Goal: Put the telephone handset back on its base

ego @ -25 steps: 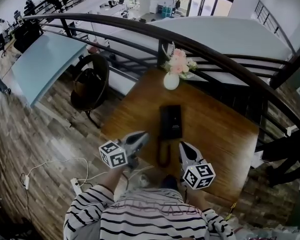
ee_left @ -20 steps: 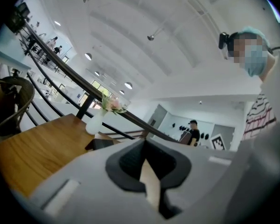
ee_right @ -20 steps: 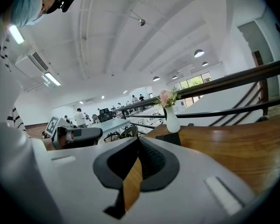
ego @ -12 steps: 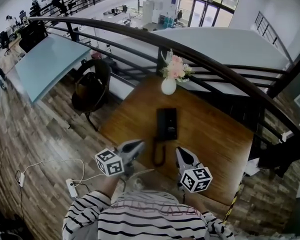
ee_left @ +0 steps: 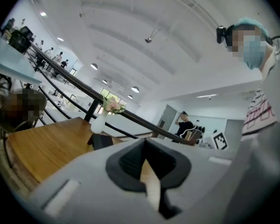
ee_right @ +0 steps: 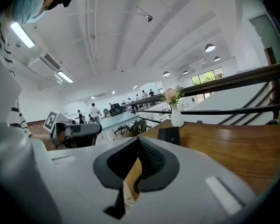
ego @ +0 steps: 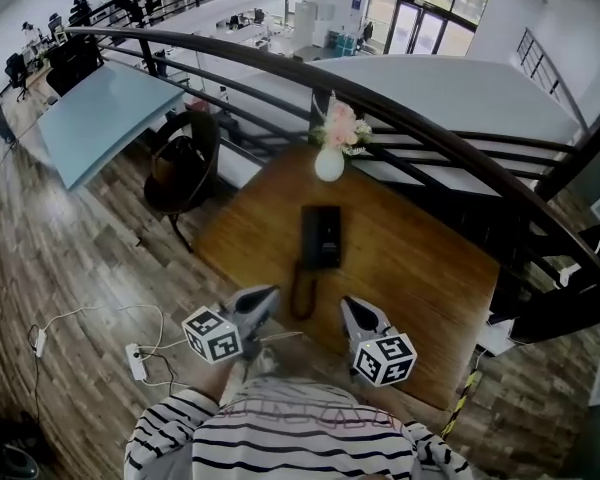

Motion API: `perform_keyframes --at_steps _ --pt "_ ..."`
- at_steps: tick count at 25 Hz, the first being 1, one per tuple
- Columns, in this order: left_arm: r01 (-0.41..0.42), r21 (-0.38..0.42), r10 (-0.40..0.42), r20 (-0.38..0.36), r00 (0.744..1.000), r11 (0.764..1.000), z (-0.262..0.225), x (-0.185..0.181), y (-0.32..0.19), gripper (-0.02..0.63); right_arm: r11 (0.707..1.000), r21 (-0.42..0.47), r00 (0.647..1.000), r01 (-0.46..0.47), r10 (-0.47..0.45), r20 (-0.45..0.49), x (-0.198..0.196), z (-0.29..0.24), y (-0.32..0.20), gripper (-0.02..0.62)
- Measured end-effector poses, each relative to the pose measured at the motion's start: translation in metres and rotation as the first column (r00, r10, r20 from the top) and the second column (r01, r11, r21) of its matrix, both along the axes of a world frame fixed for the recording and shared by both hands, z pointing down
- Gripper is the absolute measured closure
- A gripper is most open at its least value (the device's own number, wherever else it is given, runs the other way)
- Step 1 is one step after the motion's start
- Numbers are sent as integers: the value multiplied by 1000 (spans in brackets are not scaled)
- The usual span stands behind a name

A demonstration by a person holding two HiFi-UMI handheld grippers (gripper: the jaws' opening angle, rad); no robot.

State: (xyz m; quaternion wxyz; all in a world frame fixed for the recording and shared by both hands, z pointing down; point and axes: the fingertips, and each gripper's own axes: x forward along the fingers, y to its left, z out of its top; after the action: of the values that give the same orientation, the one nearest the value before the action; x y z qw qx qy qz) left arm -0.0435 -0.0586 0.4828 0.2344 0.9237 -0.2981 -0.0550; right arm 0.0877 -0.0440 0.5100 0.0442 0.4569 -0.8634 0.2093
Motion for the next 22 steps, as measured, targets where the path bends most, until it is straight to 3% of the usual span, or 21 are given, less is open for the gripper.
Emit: perform_keyframes --at_steps 14,22 --pt "150 3 -150 34 988 989 13 -11 44 606 996 -14 996 89 -90 -21 -3 13 24 595" --pt "212 2 -212 29 977 977 19 -17 67 606 995 -5 995 96 -96 -28 -2 18 41 595"
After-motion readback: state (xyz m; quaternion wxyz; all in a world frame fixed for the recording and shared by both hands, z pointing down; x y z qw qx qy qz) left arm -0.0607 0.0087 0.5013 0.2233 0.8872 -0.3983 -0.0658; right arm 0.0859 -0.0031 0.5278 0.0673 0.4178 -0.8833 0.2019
